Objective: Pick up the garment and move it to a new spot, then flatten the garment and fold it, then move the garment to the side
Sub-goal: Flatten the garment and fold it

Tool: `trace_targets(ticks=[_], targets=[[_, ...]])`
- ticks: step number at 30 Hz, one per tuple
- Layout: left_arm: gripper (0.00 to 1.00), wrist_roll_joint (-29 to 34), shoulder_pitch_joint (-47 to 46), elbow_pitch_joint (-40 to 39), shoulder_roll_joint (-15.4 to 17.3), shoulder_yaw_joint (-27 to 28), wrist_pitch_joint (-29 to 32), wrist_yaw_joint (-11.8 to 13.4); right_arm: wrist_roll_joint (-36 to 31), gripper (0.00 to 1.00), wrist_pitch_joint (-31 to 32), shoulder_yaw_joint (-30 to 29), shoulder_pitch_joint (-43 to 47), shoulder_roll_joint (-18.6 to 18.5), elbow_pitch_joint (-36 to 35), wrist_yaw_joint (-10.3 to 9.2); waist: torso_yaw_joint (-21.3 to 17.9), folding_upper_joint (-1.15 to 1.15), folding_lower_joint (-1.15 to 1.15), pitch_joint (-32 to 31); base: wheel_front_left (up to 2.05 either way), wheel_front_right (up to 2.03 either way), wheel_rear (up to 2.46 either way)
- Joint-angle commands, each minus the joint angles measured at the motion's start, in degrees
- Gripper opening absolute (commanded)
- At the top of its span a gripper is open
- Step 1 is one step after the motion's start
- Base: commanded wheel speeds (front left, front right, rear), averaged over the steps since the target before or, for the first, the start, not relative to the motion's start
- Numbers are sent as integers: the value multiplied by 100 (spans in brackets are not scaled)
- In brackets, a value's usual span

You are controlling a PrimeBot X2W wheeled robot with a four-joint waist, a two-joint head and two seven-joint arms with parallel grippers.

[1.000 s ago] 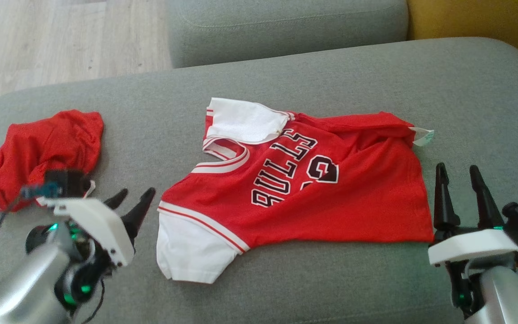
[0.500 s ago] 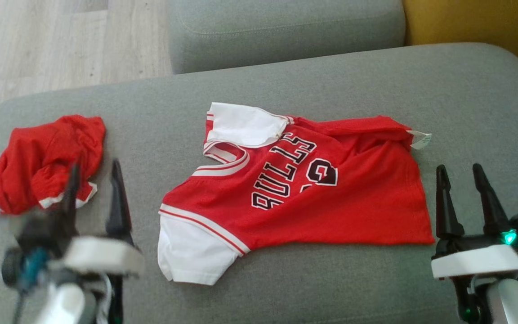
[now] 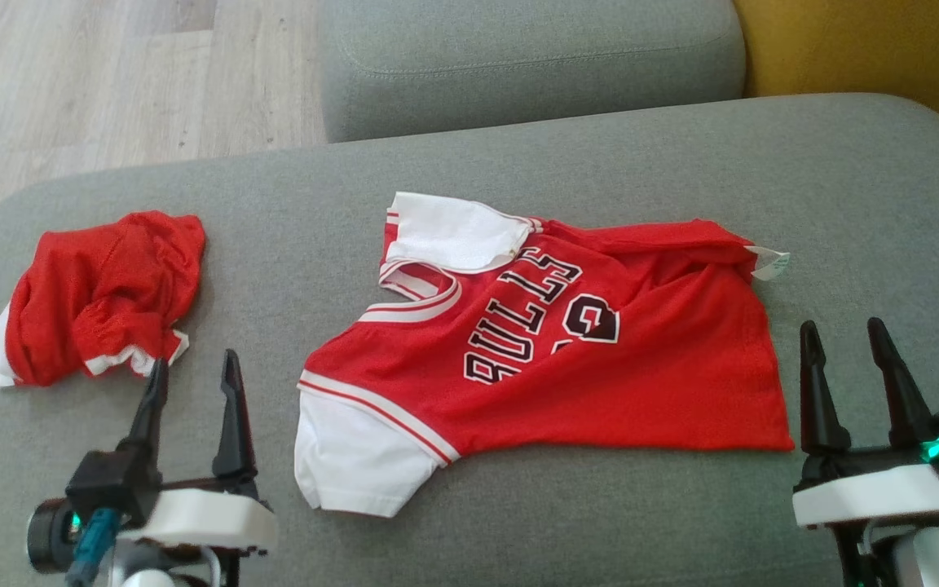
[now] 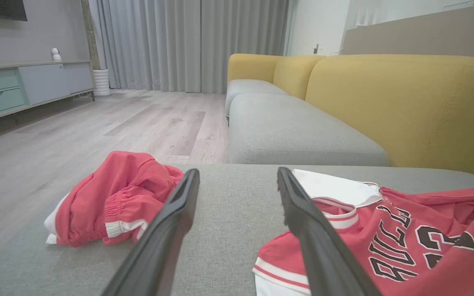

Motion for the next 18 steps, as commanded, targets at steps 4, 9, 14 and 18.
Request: trace_targets(ticks=[4, 9, 14, 18], targets=[[100, 223, -206, -78, -123, 484, -69, -212, -56, 100, -62, 128, -213, -97, -136, 39, -4, 0, 0, -8, 0, 0, 0], [100, 257, -164, 86, -279, 612, -70, -464, 29, 100, 25, 78, -226, -150, 165, 39, -18, 0, 0, 5, 0, 0, 0], [100, -42, -112, 540, -280, 498, 368, -762, 211, 100, 873, 84, -464, -337, 655, 39, -20, 0, 0, 24, 0, 0, 0], [100, -245, -106, 637, -89, 356, 1526, -928, 392, 100, 1971, 106, -652, -490, 1079, 39, 53, 0, 0, 47, 0, 0, 0]])
